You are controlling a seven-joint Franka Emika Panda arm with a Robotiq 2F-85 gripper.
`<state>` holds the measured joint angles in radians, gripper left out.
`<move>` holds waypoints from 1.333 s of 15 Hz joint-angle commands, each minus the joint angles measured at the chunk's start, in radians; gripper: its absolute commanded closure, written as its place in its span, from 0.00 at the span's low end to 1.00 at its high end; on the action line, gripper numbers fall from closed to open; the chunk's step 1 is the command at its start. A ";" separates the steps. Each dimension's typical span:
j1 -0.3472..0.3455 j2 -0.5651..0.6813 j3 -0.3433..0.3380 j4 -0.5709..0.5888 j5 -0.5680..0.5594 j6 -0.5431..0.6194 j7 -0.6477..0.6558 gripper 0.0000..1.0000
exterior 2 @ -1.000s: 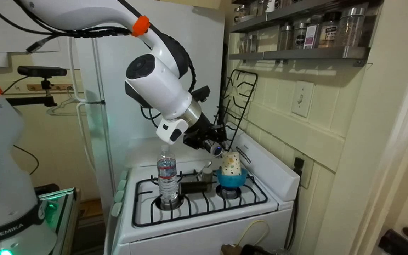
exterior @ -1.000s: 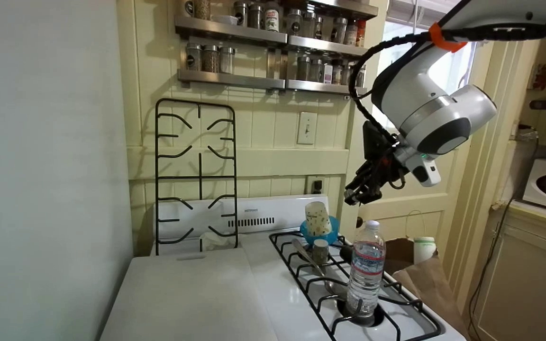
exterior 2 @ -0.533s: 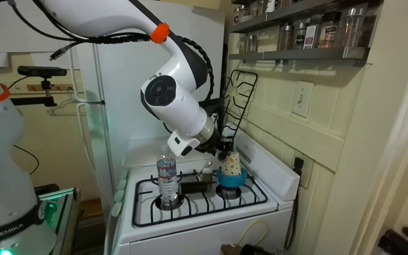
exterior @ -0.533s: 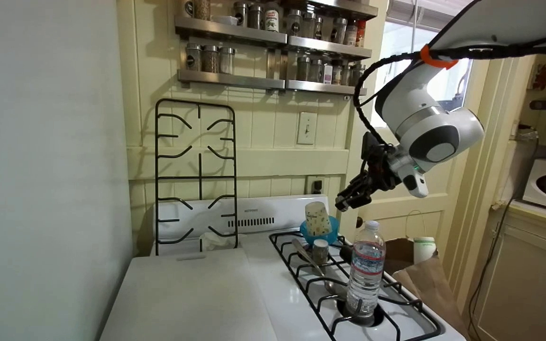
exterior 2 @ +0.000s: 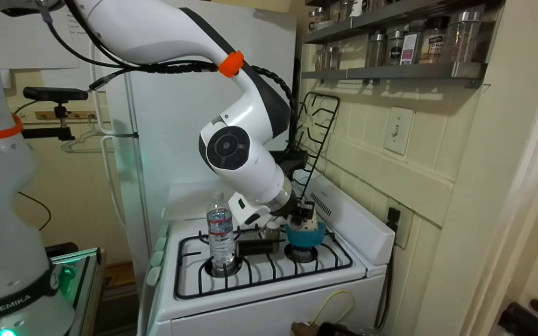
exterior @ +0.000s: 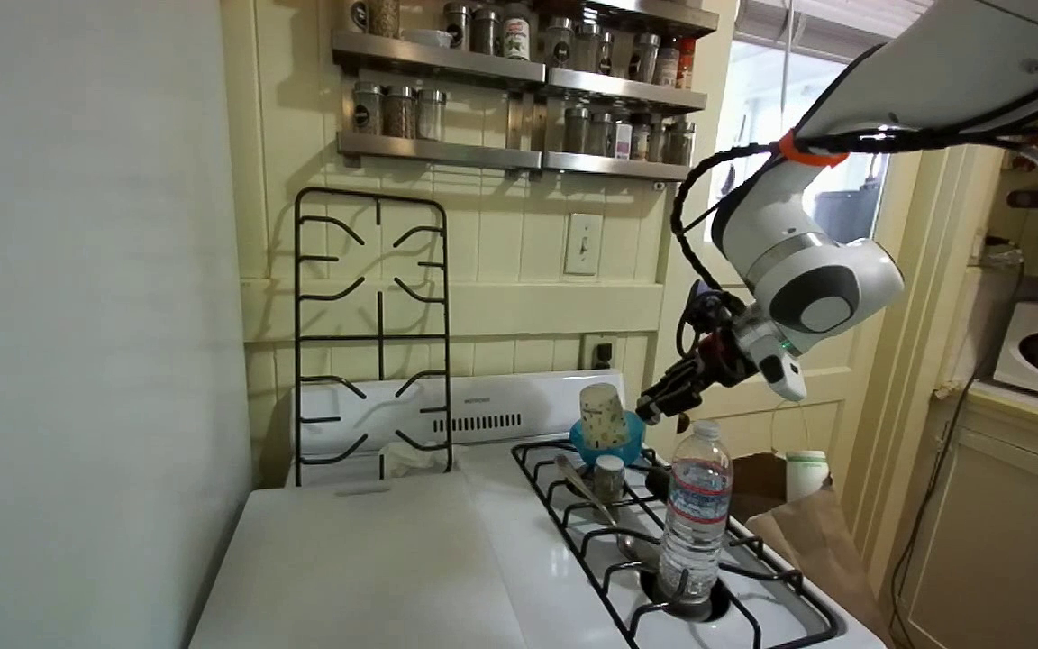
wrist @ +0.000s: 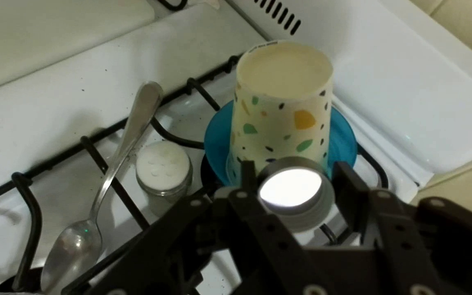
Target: Put the grey tape in the blue bowl.
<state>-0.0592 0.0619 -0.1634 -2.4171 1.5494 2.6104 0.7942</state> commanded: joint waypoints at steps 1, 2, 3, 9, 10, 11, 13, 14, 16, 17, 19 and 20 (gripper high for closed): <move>-0.022 0.043 0.020 0.040 0.077 -0.012 -0.017 0.76; -0.023 0.052 0.022 0.048 0.093 -0.016 -0.021 0.76; -0.024 0.057 0.025 0.055 0.110 -0.019 -0.028 0.76; -0.027 0.102 0.038 0.086 0.167 -0.098 -0.037 0.76; -0.027 0.112 0.039 0.089 0.174 -0.112 -0.043 0.76; -0.027 0.122 0.039 0.092 0.176 -0.121 -0.043 0.76; -0.026 0.144 0.039 0.102 0.176 -0.135 -0.041 0.76; -0.026 0.152 0.039 0.105 0.173 -0.136 -0.040 0.76; -0.025 0.162 0.038 0.111 0.159 -0.128 -0.032 0.76; -0.026 0.164 0.037 0.113 0.155 -0.126 -0.032 0.26; -0.031 0.150 0.032 0.110 0.145 -0.119 -0.033 0.18; -0.034 0.136 0.026 0.104 0.119 -0.116 -0.022 0.11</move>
<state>-0.0754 0.2089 -0.1334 -2.3142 1.6847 2.5033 0.7832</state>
